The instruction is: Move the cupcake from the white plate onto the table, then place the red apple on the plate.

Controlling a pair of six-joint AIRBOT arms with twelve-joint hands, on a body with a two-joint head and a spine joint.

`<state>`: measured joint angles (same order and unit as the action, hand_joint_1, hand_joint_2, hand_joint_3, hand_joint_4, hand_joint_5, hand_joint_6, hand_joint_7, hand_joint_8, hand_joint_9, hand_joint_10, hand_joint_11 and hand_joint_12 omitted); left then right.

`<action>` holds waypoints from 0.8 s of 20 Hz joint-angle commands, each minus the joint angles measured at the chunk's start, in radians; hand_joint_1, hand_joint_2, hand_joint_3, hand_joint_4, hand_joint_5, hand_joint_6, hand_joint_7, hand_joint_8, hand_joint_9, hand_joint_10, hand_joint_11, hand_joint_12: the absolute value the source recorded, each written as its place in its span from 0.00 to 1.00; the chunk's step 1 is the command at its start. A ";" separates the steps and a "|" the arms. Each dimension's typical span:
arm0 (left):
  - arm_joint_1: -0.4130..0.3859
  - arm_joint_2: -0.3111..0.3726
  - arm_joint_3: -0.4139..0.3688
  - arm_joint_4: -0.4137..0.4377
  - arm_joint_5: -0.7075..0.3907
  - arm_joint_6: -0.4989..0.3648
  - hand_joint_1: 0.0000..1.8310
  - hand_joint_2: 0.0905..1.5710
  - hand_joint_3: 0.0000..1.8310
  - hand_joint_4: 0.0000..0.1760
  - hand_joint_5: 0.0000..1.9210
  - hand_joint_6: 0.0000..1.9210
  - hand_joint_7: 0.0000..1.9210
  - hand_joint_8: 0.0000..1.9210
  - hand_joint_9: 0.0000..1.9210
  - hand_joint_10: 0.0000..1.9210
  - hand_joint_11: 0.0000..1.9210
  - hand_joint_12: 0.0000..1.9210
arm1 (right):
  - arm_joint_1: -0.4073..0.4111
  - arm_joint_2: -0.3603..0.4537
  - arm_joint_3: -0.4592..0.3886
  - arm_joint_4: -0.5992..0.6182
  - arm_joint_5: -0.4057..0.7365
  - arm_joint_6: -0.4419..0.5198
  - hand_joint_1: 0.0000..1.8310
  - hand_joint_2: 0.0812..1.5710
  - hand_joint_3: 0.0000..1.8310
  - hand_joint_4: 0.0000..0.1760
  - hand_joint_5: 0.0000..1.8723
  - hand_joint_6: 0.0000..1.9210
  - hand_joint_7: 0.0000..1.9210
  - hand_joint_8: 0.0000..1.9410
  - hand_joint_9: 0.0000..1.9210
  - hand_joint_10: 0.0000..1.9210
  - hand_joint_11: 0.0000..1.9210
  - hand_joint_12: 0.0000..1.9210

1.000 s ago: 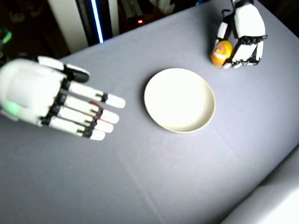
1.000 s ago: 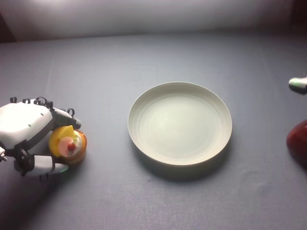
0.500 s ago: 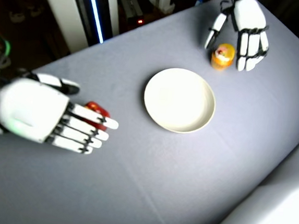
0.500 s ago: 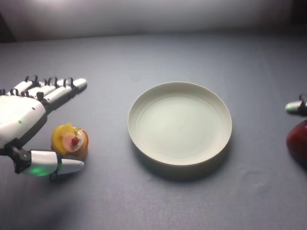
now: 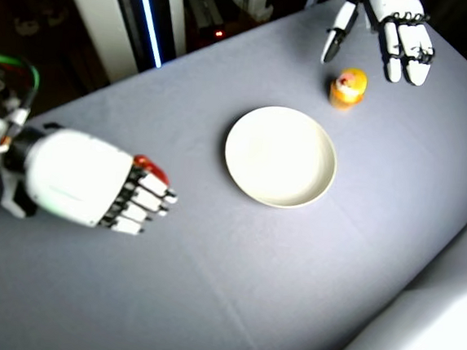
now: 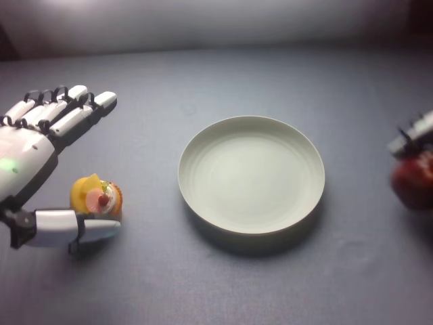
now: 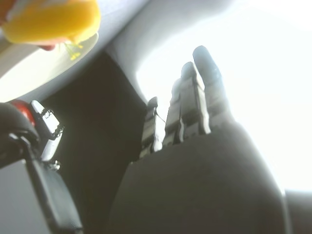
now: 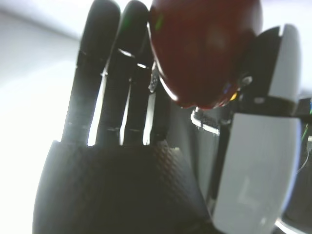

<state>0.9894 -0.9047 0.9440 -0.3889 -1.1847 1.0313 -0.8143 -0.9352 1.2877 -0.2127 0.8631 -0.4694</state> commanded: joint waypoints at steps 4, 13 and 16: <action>0.009 0.023 -0.020 0.023 -0.192 -0.002 0.40 0.50 0.00 1.00 0.00 0.00 0.01 0.00 0.01 0.00 0.00 0.16 | 0.210 -0.130 0.064 -0.077 0.158 0.028 0.70 0.66 0.00 0.00 0.59 0.35 0.58 0.46 0.52 0.50 0.40 0.71; -0.026 -0.009 -0.005 0.070 -0.158 -0.021 0.38 0.47 0.00 1.00 0.00 0.00 0.00 0.00 0.01 0.00 0.00 0.15 | 0.345 -0.403 0.235 -0.287 -0.145 0.114 0.76 0.63 0.00 0.00 0.52 0.08 0.62 0.34 0.57 0.35 0.45 0.58; -0.026 -0.011 -0.006 0.072 -0.165 -0.027 0.37 0.47 0.00 1.00 0.00 0.00 0.00 0.00 0.01 0.00 0.00 0.13 | 0.343 -0.408 0.237 -0.300 -0.179 0.114 0.68 0.56 0.00 0.00 0.41 0.00 0.51 0.05 0.52 0.15 0.36 0.55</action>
<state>0.9741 -0.9146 0.9367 -0.3294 -1.2240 1.0107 -0.4862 -1.3418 1.5253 -0.5423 0.5861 -0.3588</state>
